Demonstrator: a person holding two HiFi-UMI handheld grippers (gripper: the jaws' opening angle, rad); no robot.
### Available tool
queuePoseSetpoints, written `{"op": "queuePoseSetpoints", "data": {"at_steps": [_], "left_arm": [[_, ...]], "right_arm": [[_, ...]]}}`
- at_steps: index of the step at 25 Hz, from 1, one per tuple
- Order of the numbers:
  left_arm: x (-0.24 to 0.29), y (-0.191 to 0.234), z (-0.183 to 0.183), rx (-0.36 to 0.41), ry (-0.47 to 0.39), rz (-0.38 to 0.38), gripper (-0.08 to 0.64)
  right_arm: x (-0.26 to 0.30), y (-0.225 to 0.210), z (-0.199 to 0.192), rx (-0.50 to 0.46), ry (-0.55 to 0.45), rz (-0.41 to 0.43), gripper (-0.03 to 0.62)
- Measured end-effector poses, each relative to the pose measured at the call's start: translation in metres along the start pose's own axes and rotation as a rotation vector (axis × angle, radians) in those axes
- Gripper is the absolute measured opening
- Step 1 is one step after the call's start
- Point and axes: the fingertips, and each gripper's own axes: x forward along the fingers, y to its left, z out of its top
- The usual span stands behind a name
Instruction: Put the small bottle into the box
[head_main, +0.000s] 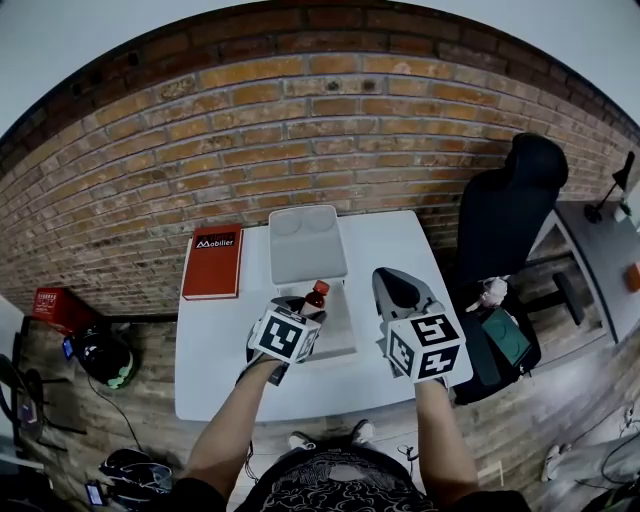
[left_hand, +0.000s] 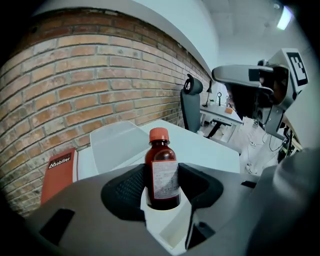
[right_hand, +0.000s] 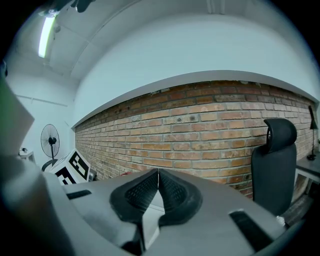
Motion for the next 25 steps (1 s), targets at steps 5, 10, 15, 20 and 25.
{"op": "queuePoseSetpoints", "data": {"at_steps": [5, 10, 15, 20, 25], "left_arm": [[0.022, -0.009, -0.014, 0.029, 0.075, -0.024, 0.222], [0.040, -0.017, -0.032, 0.060, 0.185, -0.049, 0.222], [0.054, -0.027, -0.042, 0.066, 0.274, -0.089, 0.222], [0.066, -0.033, -0.058, 0.032, 0.379, -0.114, 0.222], [0.075, -0.037, -0.079, 0.008, 0.461, -0.122, 0.222]], "right_arm": [[0.000, -0.004, -0.004, 0.003, 0.007, 0.004, 0.021], [-0.001, -0.005, -0.009, 0.005, 0.016, 0.009, 0.021], [-0.001, -0.004, -0.010, 0.002, 0.023, 0.020, 0.021], [-0.004, -0.006, -0.012, -0.004, 0.027, 0.020, 0.021], [-0.008, -0.015, -0.015, 0.002, 0.031, 0.006, 0.021]]}}
